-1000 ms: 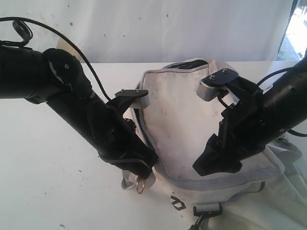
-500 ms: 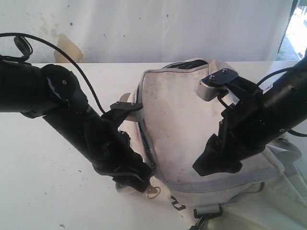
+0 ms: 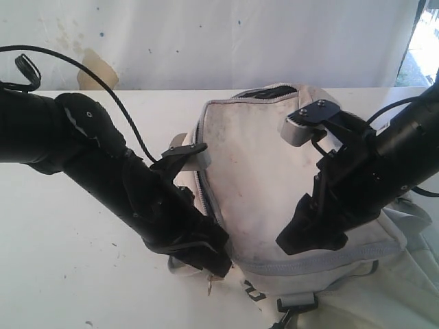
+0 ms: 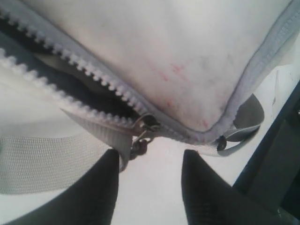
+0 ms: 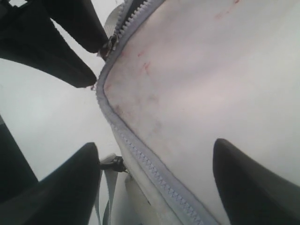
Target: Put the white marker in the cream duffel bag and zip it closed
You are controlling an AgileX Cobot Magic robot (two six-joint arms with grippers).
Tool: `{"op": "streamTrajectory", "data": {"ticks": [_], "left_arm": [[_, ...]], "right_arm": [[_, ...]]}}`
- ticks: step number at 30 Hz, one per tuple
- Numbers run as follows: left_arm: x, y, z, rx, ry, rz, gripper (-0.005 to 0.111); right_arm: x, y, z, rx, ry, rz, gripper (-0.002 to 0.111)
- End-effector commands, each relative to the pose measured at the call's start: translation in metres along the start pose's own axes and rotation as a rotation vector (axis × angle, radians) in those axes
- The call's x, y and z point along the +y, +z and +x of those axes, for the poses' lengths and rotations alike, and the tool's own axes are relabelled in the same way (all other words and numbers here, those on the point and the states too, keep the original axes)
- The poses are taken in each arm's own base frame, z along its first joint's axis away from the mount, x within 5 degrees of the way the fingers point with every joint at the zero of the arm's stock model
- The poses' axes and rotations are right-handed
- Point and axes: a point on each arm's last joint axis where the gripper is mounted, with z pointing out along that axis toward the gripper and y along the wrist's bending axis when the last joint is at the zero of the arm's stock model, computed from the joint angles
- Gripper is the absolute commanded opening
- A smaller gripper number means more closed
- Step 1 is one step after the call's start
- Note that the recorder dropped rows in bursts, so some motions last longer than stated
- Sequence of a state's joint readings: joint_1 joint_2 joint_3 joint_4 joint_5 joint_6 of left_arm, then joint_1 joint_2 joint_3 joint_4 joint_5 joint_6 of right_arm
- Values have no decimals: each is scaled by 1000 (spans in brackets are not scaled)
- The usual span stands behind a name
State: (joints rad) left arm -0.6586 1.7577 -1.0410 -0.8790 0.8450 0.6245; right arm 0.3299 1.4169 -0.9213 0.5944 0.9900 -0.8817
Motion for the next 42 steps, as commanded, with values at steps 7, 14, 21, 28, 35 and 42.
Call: {"op": "streamTrajectory", "data": {"ticks": [7, 14, 21, 28, 35, 42], "left_arm": [[-16, -14, 3, 207, -67, 49, 44], [-4, -1, 5, 65, -153, 24, 44], [-4, 3, 7, 43, -205, 49, 44], [-1, 10, 10, 2, -176, 4, 44], [6, 13, 6, -79, -172, -62, 44], [2, 13, 9, -42, -173, -34, 44]], "right_arm": [[2, -1, 2, 9, -8, -9, 64], [2, -1, 2, 9, -8, -9, 64], [2, -1, 2, 9, -8, -9, 64], [2, -1, 2, 9, -8, -9, 64], [2, -1, 2, 8, -7, -11, 64], [2, -1, 2, 8, -7, -11, 64]]}}
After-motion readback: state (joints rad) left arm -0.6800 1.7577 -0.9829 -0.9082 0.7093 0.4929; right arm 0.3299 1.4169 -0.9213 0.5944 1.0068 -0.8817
